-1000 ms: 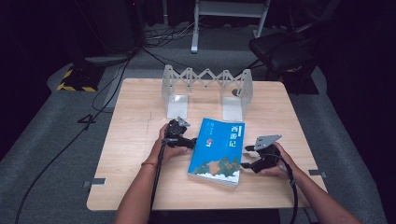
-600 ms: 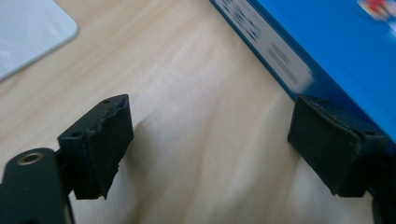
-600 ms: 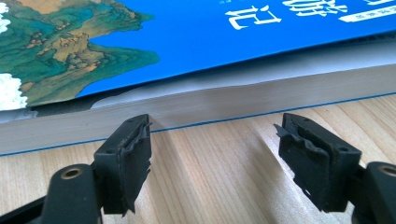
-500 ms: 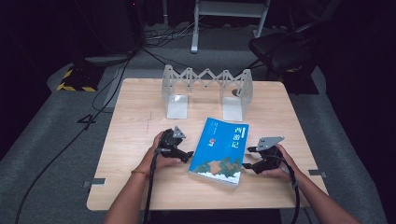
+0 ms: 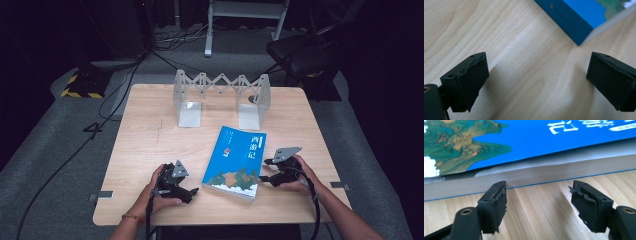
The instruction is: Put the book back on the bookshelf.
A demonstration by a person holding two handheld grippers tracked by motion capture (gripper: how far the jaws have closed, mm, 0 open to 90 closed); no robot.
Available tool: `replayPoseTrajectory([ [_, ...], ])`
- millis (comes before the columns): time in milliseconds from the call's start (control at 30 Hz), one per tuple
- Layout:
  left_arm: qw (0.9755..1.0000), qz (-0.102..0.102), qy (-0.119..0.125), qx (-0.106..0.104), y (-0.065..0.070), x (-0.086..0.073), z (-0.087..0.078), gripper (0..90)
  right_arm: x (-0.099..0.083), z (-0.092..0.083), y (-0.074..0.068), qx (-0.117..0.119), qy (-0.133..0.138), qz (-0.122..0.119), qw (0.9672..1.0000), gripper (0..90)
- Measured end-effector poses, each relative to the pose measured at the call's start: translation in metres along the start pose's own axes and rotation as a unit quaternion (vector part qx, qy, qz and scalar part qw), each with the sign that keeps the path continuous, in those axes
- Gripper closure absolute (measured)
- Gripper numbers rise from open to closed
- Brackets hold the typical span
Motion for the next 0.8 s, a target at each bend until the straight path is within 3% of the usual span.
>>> replayPoseTrajectory([
  [100, 1.0000, 0.004, -0.003, 0.000, 0.0000, 0.0009, 0.0013, 3.6, 0.0018, -0.0009, 0.0001, -0.003, 0.005, -0.008, 1.0000, 27.8],
  [333, 1.0000, 0.007, -0.004, -0.005, 0.0002, 0.0021, 0.0032, 2.7, 0.0036, -0.0042, 0.0008, 0.003, 0.018, 0.003, 0.9998, 27.9],
  [700, 1.0000, 0.005, -0.003, -0.006, 0.0006, 0.0023, 0.0036, 2.7, 0.0033, -0.0015, 0.0006, 0.004, 0.011, 0.007, 0.9999, 28.6],
  [800, 1.0000, 0.006, -0.003, -0.006, 0.0006, 0.0023, 0.0036, 2.7, 0.0065, -0.0037, -0.0001, -0.001, 0.022, 0.000, 0.9998, 28.6],
])
Point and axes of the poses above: each handheld gripper's, and its own axes: z roughly forward along the jaws, x roughly out of its top, y roughly to its right, the point moved 4 cm from there along z, roughly forward along the jaws, and after that the axes turned 13 degrees about y, right-handed, at the moved point
